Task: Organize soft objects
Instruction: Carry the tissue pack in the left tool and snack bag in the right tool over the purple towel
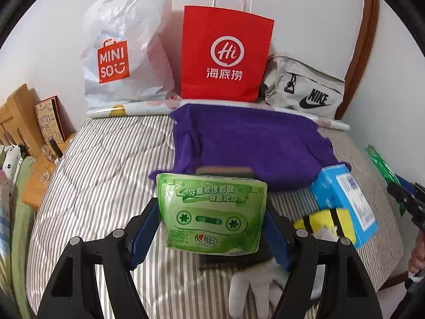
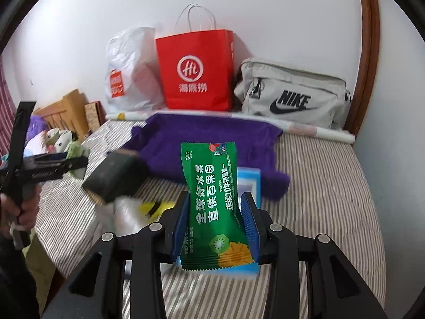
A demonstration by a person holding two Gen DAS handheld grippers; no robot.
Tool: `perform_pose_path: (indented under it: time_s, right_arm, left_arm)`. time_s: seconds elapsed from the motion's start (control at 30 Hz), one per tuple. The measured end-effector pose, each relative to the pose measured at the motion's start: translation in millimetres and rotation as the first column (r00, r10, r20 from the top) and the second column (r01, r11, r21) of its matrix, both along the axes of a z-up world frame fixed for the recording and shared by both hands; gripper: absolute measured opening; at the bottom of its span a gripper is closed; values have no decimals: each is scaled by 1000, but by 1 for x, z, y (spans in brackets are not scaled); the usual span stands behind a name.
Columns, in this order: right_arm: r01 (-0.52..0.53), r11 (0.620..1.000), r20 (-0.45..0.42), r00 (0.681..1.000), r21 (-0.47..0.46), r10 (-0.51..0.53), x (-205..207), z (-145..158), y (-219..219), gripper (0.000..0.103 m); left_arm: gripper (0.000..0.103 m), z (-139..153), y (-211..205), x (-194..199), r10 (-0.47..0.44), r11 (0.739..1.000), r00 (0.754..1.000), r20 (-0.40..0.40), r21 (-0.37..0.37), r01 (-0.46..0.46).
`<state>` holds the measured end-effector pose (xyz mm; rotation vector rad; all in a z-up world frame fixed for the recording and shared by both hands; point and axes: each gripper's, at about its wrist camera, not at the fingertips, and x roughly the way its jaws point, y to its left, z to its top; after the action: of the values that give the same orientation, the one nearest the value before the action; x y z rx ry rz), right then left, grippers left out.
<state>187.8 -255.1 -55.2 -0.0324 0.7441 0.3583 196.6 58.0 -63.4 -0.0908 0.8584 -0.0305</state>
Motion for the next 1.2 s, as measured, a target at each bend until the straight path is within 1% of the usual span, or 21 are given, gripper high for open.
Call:
perform_pose_path:
  time_s: [0.1, 0.27, 0.43, 0.5, 0.7, 0.8, 0.9, 1.03, 1.2]
  right_arm:
    - [30, 1000, 4, 1000, -1, -30, 30, 4, 1, 39]
    - [46, 999, 18, 999, 29, -46, 66, 11, 4, 39]
    - [54, 998, 5, 999, 32, -54, 99, 7, 6, 39]
    - [48, 998, -2, 999, 31, -48, 109, 2, 7, 39]
    - [15, 1000, -48, 999, 1, -15, 140, -19, 18, 39]
    - [10, 1000, -85, 996, 1, -10, 156, -30, 19, 39]
    - [11, 1000, -124, 992, -19, -13, 170, -42, 20, 39]
    - [11, 999, -172, 985, -39, -18, 186, -56, 19, 39]
    - [-10, 995, -193, 981, -96, -9, 198, -68, 25, 39]
  left_arm:
    - [72, 4, 0, 18, 2, 1000, 1000, -4, -3, -2]
    - [72, 2, -4, 49, -7, 1000, 1000, -24, -1, 7]
    - [72, -7, -11, 82, -27, 1000, 999, -47, 12, 28]
    - [72, -9, -12, 93, -33, 999, 998, -46, 11, 34]
    - [72, -20, -16, 133, -44, 999, 995, -89, 0, 44]
    - [72, -23, -22, 157, -63, 998, 993, -102, 18, 66]
    - [72, -27, -23, 176, -75, 996, 989, -124, 38, 80]
    - [72, -35, -21, 201, -91, 995, 983, -159, 13, 94]
    - [72, -50, -24, 224, -102, 994, 974, -205, 12, 107]
